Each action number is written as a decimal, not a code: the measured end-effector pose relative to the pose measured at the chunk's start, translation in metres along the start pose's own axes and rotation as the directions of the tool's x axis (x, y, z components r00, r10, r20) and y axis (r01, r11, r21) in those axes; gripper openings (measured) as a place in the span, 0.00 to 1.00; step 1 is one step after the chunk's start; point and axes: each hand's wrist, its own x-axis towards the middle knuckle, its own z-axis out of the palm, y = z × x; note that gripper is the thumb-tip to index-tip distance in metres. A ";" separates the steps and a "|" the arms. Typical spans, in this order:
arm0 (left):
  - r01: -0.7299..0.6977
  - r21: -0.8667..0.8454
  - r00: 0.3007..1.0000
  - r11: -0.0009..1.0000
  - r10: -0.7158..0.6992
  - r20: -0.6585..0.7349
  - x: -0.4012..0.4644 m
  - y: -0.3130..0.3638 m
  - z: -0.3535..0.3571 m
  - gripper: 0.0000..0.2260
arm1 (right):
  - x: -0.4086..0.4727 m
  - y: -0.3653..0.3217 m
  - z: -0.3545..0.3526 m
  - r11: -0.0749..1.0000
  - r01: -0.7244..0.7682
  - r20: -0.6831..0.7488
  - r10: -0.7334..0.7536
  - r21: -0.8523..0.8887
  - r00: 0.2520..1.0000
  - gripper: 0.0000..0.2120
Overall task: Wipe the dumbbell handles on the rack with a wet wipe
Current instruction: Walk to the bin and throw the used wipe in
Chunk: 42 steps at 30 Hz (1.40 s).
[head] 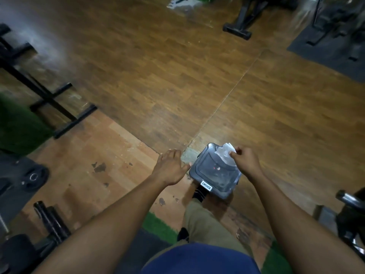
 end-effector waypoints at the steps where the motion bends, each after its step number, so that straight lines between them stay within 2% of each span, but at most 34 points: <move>1: -0.011 0.013 1.000 1.000 0.011 -0.005 0.012 -0.002 -0.005 0.35 | 0.009 -0.001 0.003 1.000 -0.004 -0.008 0.004 0.016 1.000 0.09; 5: -0.005 0.031 1.000 1.000 0.004 0.031 0.061 -0.010 -0.019 0.35 | 0.039 -0.007 0.014 0.997 -0.060 0.002 0.060 0.051 0.998 0.14; 8: -0.003 0.018 0.994 1.000 0.001 0.114 0.091 -0.008 -0.016 0.34 | 0.052 0.005 0.025 0.991 -0.131 0.029 0.130 0.033 0.991 0.07; 12: 0.050 -0.131 0.975 0.990 -0.020 0.222 0.128 -0.001 0.002 0.35 | 0.064 0.030 0.041 0.978 -0.210 0.091 0.208 0.015 0.974 0.05; 17: 0.180 -0.277 0.925 0.944 -0.066 0.375 0.170 -0.006 0.060 0.37 | 0.071 0.073 0.079 0.955 -0.296 0.119 0.296 -0.024 0.948 0.05; 23: 0.430 -0.414 0.830 0.802 -0.170 0.532 0.222 -0.033 0.156 0.33 | 0.083 0.130 0.147 0.923 -0.372 0.038 0.370 0.103 0.928 0.09; 29: 0.610 -0.369 0.717 0.701 -0.290 0.634 0.275 -0.071 0.265 0.38 | 0.089 0.174 0.218 0.903 -0.377 -0.013 0.388 0.206 0.922 0.07; 32: 0.641 -0.383 0.699 0.665 -0.299 0.650 0.291 -0.070 0.302 0.38 | 0.075 0.194 0.243 0.897 -0.401 -0.048 0.416 0.187 0.908 0.07; 35: 0.671 -0.462 0.701 0.580 -0.294 0.650 0.302 -0.066 0.326 0.41 | 0.051 0.208 0.260 0.885 -0.413 -0.040 0.430 0.217 0.902 0.07; 37: 0.693 -0.510 0.698 0.510 -0.298 0.651 0.302 -0.061 0.324 0.42 | 0.033 0.211 0.263 0.871 -0.430 -0.023 0.448 0.237 0.894 0.06; 39: 0.700 -0.550 0.702 0.455 -0.294 0.649 0.295 -0.056 0.314 0.40 | 0.018 0.210 0.261 0.869 -0.443 -0.039 0.462 0.222 0.886 0.05; 40: 0.698 -0.565 0.706 0.440 -0.292 0.645 0.292 -0.056 0.309 0.39 | 0.011 0.207 0.258 0.867 -0.446 -0.050 0.467 0.222 0.883 0.05; 42: 0.678 -0.577 0.726 0.456 -0.288 0.625 0.288 -0.053 0.296 0.45 | -0.001 0.199 0.251 0.860 -0.455 -0.058 0.479 0.233 0.876 0.05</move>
